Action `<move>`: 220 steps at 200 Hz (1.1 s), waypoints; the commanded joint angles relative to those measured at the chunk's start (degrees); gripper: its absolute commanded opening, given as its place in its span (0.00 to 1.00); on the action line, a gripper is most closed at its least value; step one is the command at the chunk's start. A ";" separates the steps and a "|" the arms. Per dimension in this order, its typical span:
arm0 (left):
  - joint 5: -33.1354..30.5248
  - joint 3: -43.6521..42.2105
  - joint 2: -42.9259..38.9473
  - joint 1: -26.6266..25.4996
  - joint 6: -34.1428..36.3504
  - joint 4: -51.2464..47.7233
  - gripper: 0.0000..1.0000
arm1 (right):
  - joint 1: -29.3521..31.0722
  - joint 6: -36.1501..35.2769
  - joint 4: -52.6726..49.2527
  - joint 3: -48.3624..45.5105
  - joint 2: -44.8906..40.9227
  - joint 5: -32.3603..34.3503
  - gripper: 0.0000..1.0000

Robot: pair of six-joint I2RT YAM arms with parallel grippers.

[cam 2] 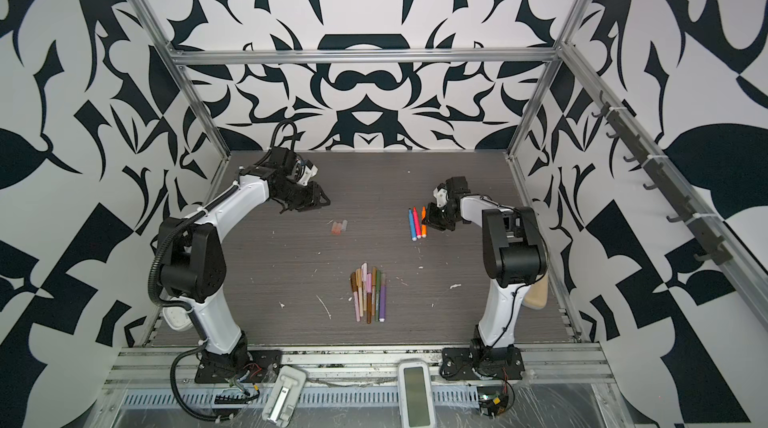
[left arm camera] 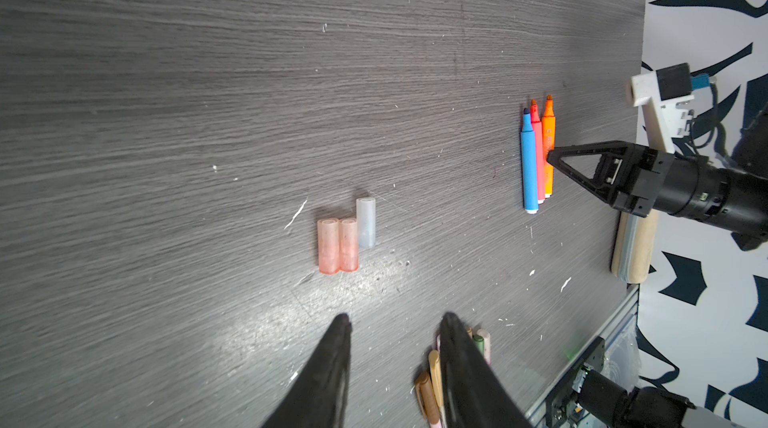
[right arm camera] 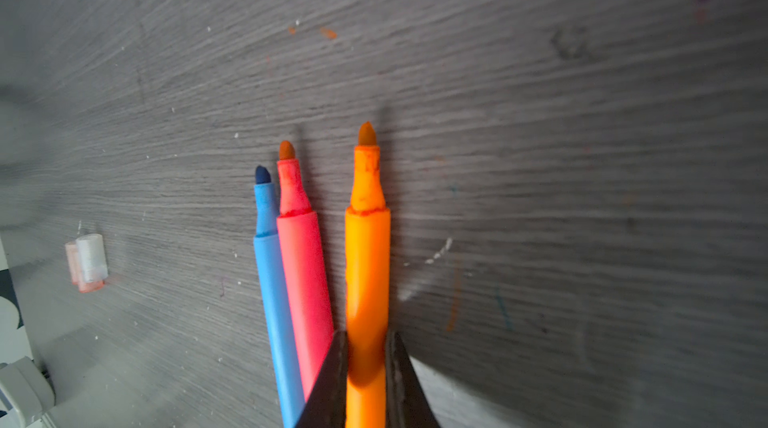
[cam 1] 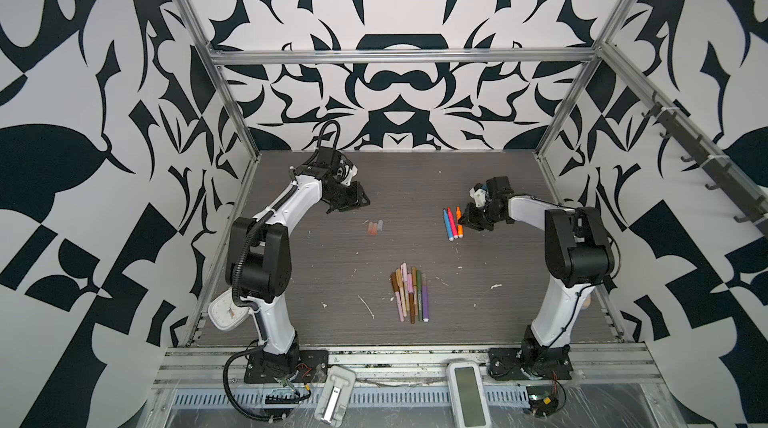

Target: Open the pen caps

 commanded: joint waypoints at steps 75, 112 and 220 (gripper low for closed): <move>1.11 -0.81 -0.79 0.26 -0.44 -0.84 0.39 | -0.03 -0.03 -0.39 1.74 -0.28 -3.53 0.19; 1.26 -0.74 -0.79 0.23 -0.39 -0.84 0.39 | -0.03 0.11 -0.26 2.01 0.13 -4.02 0.18; 1.13 -0.90 -0.90 0.22 -0.39 -0.88 0.39 | -0.01 0.05 -0.28 2.27 -0.11 -3.85 0.26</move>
